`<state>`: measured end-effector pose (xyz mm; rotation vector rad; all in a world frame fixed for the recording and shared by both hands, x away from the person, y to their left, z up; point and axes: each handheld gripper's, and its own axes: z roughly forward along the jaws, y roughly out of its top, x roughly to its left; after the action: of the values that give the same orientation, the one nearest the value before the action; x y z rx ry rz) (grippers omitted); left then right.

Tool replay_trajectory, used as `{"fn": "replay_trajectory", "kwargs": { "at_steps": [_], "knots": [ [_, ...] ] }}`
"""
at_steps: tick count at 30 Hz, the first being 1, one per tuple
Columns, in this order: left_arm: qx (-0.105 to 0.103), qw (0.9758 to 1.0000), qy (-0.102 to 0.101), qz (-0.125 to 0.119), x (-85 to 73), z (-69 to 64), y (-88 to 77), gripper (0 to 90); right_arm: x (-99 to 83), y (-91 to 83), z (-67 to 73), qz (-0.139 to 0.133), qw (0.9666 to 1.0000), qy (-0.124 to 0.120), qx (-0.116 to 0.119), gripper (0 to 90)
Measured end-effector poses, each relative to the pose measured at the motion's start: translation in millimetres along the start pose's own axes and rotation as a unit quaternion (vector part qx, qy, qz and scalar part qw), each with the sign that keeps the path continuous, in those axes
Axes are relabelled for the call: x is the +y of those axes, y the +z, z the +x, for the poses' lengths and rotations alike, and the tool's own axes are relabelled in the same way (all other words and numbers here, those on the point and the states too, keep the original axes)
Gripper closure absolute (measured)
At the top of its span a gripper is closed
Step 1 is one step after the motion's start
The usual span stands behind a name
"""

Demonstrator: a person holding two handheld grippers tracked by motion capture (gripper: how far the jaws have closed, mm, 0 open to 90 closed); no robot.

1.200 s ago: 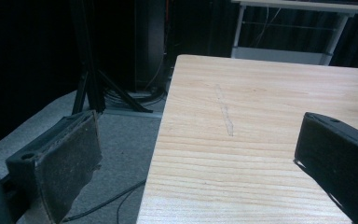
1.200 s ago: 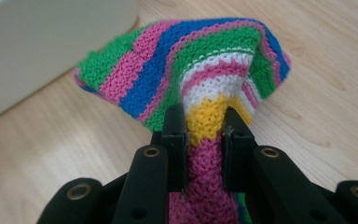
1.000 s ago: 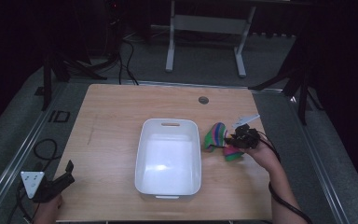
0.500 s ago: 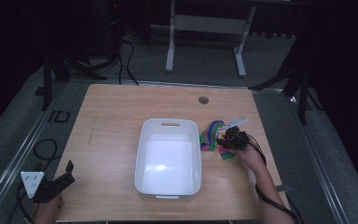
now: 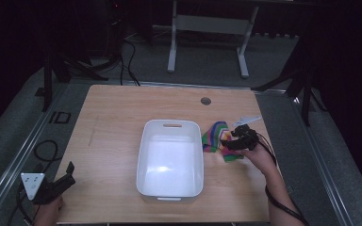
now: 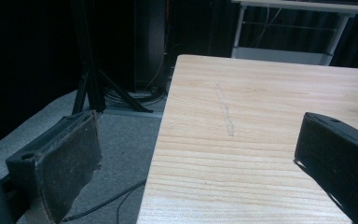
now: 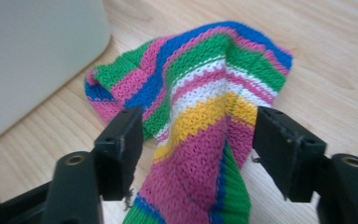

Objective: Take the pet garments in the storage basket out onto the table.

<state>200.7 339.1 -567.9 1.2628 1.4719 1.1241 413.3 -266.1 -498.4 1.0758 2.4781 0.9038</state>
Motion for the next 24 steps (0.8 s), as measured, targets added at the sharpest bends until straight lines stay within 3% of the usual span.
{"fn": "replay_trajectory", "kwargs": {
  "at_steps": [3,7,11,14,18,21,24],
  "knots": [
    [0.001,1.0,0.0,0.0,0.0,-0.1,0.0,1.0,-2.9,-11.1,-0.7,-0.019,0.9998,0.007,-0.002,26.0],
    [0.0,1.0,0.0,0.0,0.0,0.1,0.0,0.9,-10.5,-23.3,-4.0,-0.043,0.9988,0.019,0.013,12.4],
    [0.0,1.0,-0.001,0.0,-0.1,-0.1,-0.1,0.9,-22.8,-30.2,-7.6,-0.061,0.9975,0.035,-0.007,12.2],
    [0.0,1.0,0.0,0.0,0.0,0.1,-0.1,1.0,-35.6,-34.7,-10.9,-0.089,0.9944,0.052,-0.024,12.2],
    [0.0,1.0,0.0,0.0,-0.1,-0.1,-0.1,0.9,-56.7,-42.1,-15.7,-0.129,0.9871,0.077,-0.054,12.3],
    [0.0,1.0,-0.001,0.0,0.0,-0.2,0.0,0.9,-71.5,-44.5,-18.4,-0.138,0.9841,0.084,-0.072,12.3],
    [0.001,1.0,0.0,0.0,0.0,-0.2,0.0,1.0,-89.5,-45.7,-21.2,-0.138,0.9811,0.109,-0.08,12.3]
  ]
}}
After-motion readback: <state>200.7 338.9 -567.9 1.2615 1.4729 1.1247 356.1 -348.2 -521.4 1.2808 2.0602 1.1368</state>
